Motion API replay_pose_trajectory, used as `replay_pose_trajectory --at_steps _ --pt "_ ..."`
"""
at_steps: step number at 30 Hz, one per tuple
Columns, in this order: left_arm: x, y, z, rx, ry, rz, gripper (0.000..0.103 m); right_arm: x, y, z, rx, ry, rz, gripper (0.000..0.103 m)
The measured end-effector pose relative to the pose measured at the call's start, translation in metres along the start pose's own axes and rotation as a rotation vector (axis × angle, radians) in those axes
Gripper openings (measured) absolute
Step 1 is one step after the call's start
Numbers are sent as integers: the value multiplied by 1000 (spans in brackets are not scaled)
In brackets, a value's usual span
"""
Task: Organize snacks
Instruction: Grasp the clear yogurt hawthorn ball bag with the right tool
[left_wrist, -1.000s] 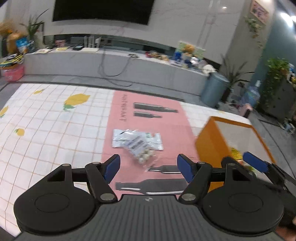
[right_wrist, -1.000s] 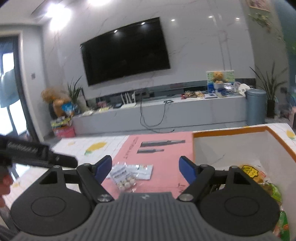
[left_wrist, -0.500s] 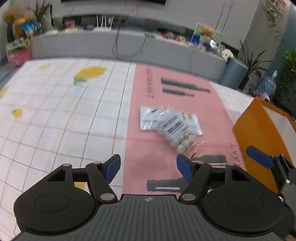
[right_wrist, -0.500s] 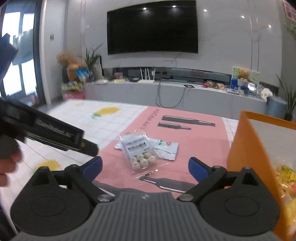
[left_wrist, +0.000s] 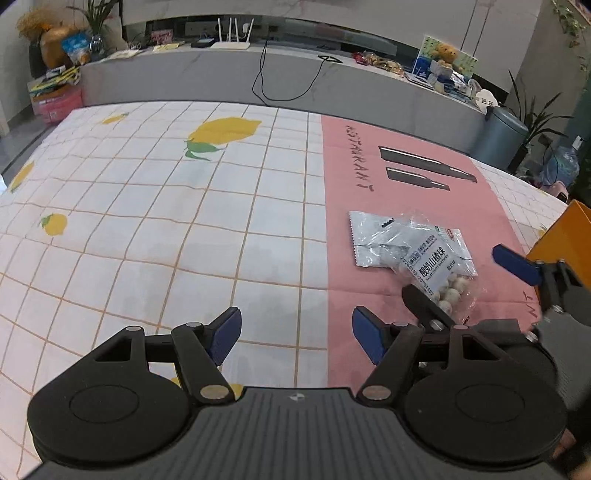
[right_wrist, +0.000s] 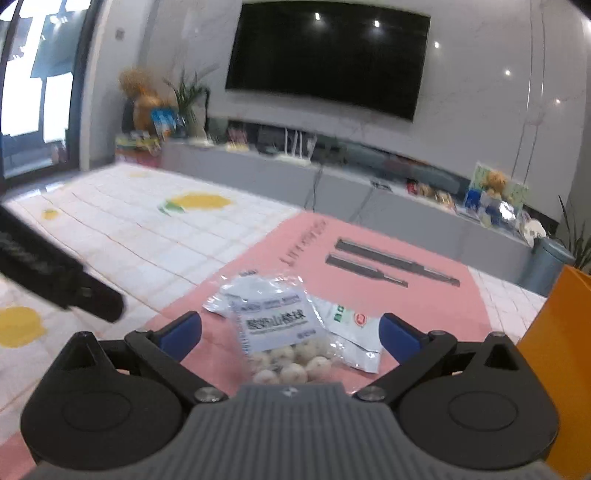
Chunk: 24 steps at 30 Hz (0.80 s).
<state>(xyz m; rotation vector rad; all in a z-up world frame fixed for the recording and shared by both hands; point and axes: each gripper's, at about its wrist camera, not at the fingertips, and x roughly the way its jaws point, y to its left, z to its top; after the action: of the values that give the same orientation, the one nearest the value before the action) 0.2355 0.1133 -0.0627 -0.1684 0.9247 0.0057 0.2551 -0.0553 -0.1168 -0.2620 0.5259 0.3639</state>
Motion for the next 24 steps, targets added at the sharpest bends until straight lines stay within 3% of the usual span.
replay_pose_trajectory --at_steps 2,6,8,10,24 --pt "1 -1 1 -3 5 -4 81 14 0 3 -8 58 6 100" --pt "-2 -4 -2 18 -3 -11 81 23 7 7 -56 51 6 99" --pt "-3 -8 -3 47 -20 -3 81 26 6 9 -57 55 32 92" --pt "-5 -11 -4 63 -28 -1 81 24 5 8 -48 47 59 63" --pt "-5 -21 0 84 -62 -14 81 -9 -21 -18 65 77 45 59"
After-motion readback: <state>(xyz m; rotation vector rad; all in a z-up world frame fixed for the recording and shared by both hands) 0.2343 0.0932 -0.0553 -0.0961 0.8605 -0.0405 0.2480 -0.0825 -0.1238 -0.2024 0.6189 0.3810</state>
